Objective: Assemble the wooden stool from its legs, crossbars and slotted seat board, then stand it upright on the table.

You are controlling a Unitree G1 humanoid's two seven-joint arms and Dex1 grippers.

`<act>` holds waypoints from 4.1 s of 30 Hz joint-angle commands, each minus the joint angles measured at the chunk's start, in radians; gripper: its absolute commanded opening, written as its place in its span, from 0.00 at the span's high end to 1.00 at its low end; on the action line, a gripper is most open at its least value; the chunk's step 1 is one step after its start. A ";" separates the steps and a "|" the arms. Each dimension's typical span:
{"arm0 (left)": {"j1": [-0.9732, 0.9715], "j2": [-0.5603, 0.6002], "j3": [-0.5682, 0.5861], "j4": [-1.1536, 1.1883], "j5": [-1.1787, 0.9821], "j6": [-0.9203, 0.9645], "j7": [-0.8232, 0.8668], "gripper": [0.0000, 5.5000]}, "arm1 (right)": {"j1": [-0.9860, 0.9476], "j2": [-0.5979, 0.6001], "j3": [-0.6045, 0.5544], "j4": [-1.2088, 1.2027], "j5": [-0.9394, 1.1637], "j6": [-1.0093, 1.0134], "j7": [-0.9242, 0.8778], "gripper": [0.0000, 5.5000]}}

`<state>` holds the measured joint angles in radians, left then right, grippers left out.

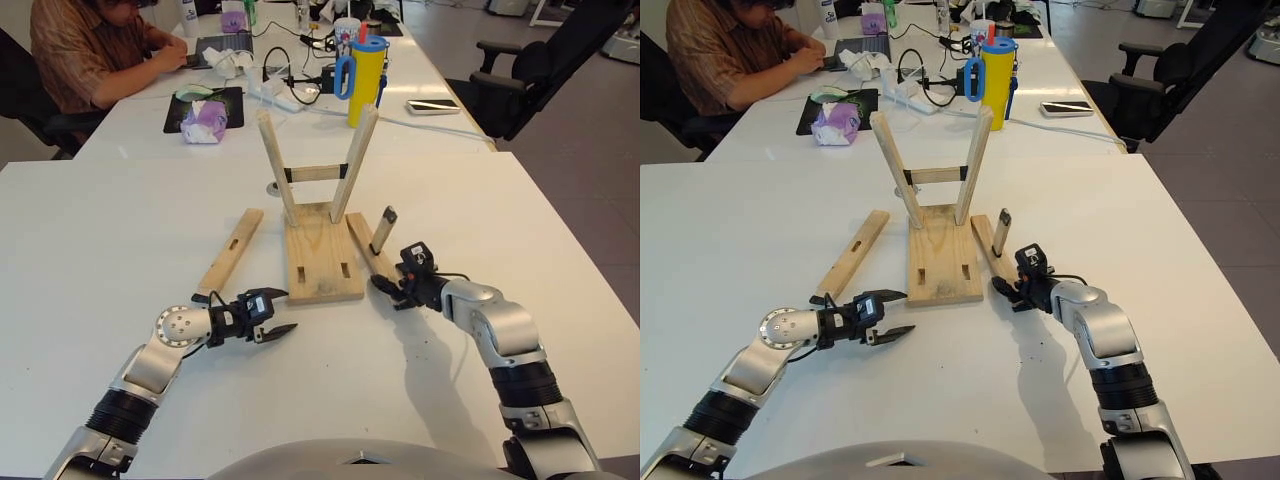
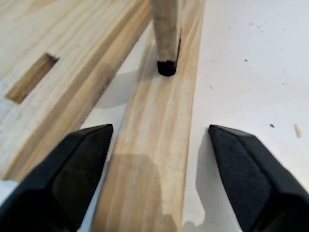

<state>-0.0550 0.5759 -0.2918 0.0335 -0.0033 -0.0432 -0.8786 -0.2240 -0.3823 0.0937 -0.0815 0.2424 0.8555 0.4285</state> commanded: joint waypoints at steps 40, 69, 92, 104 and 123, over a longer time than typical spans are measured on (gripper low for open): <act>-0.413 -0.121 0.534 -0.191 -1.237 1.013 0.141 0.24 | -0.253 -0.072 -0.225 -0.081 0.905 0.302 0.482 0.63; -0.266 0.026 0.448 -0.066 -0.805 0.704 -0.074 0.63 | -0.092 -0.206 0.111 -0.072 0.351 -0.164 0.599 0.43; -0.327 0.170 0.378 -0.015 -0.632 0.653 -0.288 0.63 | -0.070 -0.106 0.306 0.244 -0.123 -0.589 0.515 0.43; -0.417 0.223 0.262 0.052 -0.450 0.518 -0.353 0.63 | -0.060 -0.106 0.330 0.216 -0.136 -0.558 0.533 0.43; -0.294 0.146 0.163 0.003 -0.315 0.383 -0.216 0.43 | -0.045 -0.060 0.357 0.189 -0.155 -0.451 0.468 0.43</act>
<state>-0.3671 0.7177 -0.1508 0.0399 -0.3468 0.3613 -1.1183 -0.3267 -0.4501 0.4093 0.0827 0.1220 0.3355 0.9050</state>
